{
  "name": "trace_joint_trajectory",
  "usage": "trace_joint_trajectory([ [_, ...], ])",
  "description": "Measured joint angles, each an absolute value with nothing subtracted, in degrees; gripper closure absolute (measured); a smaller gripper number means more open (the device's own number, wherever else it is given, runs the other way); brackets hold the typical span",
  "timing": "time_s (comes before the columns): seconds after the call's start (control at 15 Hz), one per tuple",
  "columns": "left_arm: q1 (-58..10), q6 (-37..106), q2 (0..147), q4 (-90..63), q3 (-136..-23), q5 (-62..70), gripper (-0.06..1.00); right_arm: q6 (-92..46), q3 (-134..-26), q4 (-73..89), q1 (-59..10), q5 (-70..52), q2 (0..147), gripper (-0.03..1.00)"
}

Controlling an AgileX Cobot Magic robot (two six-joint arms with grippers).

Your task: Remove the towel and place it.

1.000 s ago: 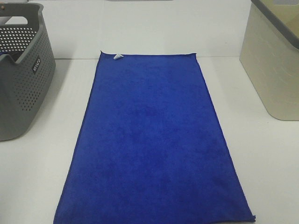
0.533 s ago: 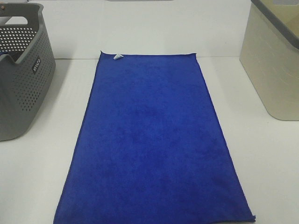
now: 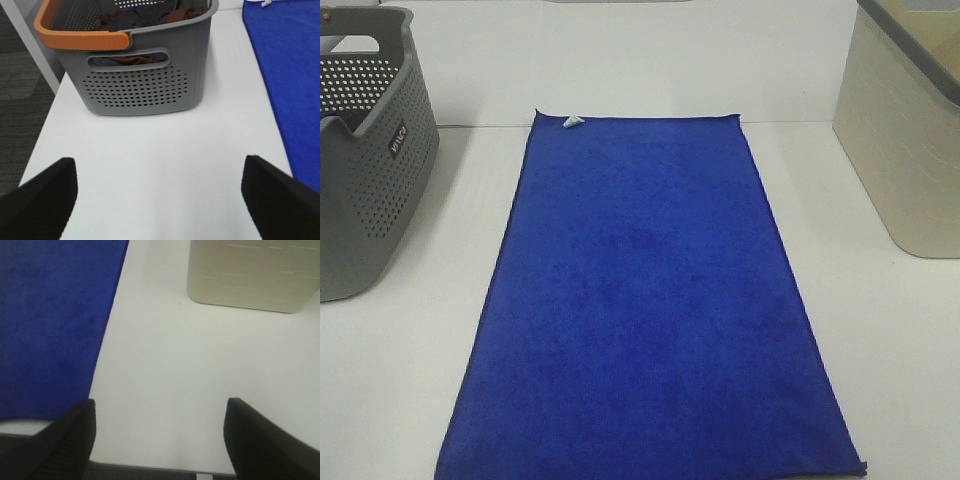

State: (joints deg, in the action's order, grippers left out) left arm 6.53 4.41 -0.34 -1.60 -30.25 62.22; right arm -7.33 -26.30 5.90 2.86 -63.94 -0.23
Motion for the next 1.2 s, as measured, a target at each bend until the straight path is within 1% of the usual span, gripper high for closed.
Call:
trace_joint_trajectory([
  [0.2, 5.21, 4.47, -0.34, -5.44, -29.79, 61.88, 0.11, -7.33, -26.3, 5.9, 2.86, -63.94, -0.23, 0.26],
  [0.47, 5.04, 6.93, -0.34, -4.64, -29.62, 61.94, 0.11, -7.33, -26.3, 5.9, 2.86, -63.88, -0.23, 0.26],
  [1.0, 5.04, 7.1, -0.34, -4.58, -29.62, 61.94, 0.11, -7.33, -26.3, 5.96, 2.86, -63.88, -0.23, 0.26],
  [1.2, 3.5, 7.1, -0.34, -4.58, -29.62, 61.94, 0.11, -7.33, -26.3, 5.96, 2.86, -63.88, -0.23, 0.26],
])
